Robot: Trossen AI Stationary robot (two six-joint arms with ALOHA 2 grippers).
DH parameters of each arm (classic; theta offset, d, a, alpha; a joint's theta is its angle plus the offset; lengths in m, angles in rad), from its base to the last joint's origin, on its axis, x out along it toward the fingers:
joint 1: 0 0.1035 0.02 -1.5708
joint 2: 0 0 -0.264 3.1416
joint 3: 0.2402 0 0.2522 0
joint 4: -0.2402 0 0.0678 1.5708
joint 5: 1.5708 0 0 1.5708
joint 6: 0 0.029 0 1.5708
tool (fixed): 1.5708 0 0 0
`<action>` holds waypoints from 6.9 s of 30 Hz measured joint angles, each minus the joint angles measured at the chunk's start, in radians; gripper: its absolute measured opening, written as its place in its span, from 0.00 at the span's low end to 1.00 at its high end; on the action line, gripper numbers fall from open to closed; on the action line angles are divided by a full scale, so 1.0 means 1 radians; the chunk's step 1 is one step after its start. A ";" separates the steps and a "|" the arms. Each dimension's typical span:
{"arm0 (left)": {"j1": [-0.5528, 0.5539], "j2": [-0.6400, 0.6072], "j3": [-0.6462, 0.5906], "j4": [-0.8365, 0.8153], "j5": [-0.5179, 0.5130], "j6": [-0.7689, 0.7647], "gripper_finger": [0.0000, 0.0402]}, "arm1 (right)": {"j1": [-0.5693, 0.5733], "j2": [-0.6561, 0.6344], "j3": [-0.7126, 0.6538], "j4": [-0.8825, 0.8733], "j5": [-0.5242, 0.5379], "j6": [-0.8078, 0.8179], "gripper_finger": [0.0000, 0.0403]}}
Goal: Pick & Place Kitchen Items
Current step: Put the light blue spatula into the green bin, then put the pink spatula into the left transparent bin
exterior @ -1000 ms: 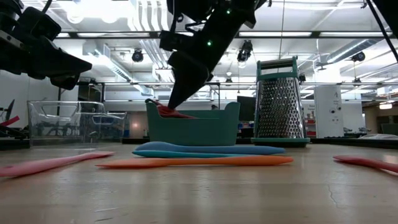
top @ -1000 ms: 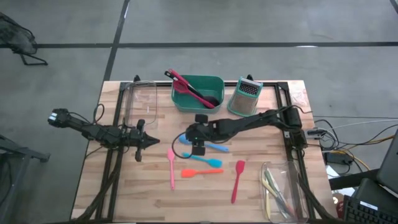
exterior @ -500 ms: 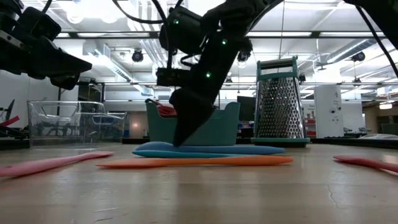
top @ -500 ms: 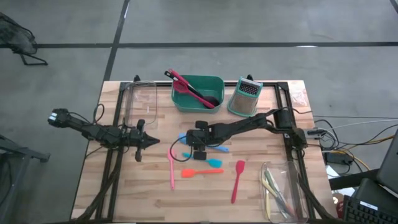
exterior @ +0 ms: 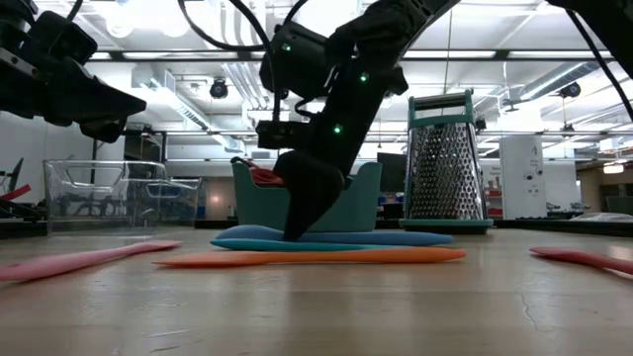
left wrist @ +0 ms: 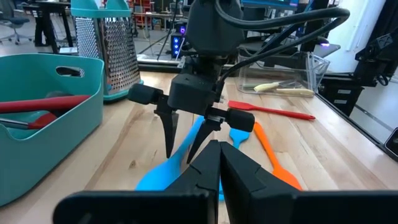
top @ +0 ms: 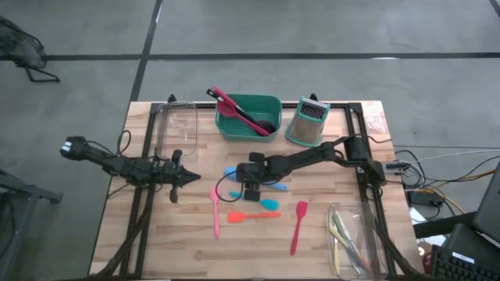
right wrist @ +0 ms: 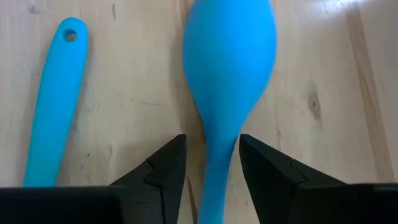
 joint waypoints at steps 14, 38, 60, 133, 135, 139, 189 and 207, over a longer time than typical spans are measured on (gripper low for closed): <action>0.000 0.000 0.000 0.000 0.000 0.000 0.03 | 0.000 0.003 -0.004 0.007 -0.018 0.021 0.08; 0.000 0.000 0.000 0.000 0.000 0.000 0.03 | -0.002 -0.003 0.173 -0.140 -0.012 -0.028 0.09; 0.000 0.000 0.000 0.000 0.000 0.000 0.03 | -0.148 -0.021 0.709 -0.442 0.229 -0.279 0.10; 0.000 0.000 0.000 0.000 0.000 0.000 0.03 | -0.232 -0.190 0.543 -0.304 -0.047 -0.280 0.02; 0.000 0.000 0.000 0.000 0.000 0.000 0.03 | -0.221 -0.229 0.535 -0.302 -0.050 -0.278 0.02; 0.000 0.000 0.000 0.000 0.000 0.000 0.03 | -0.196 -0.323 0.490 -0.285 -0.051 -0.270 0.02; 0.000 0.000 0.000 0.000 0.000 0.000 0.03 | -0.024 -1.840 -1.246 0.550 -0.046 -0.087 0.02; 0.000 0.000 0.000 0.000 0.000 0.000 0.03 | -0.024 -2.176 -1.377 0.535 -0.225 -0.111 0.02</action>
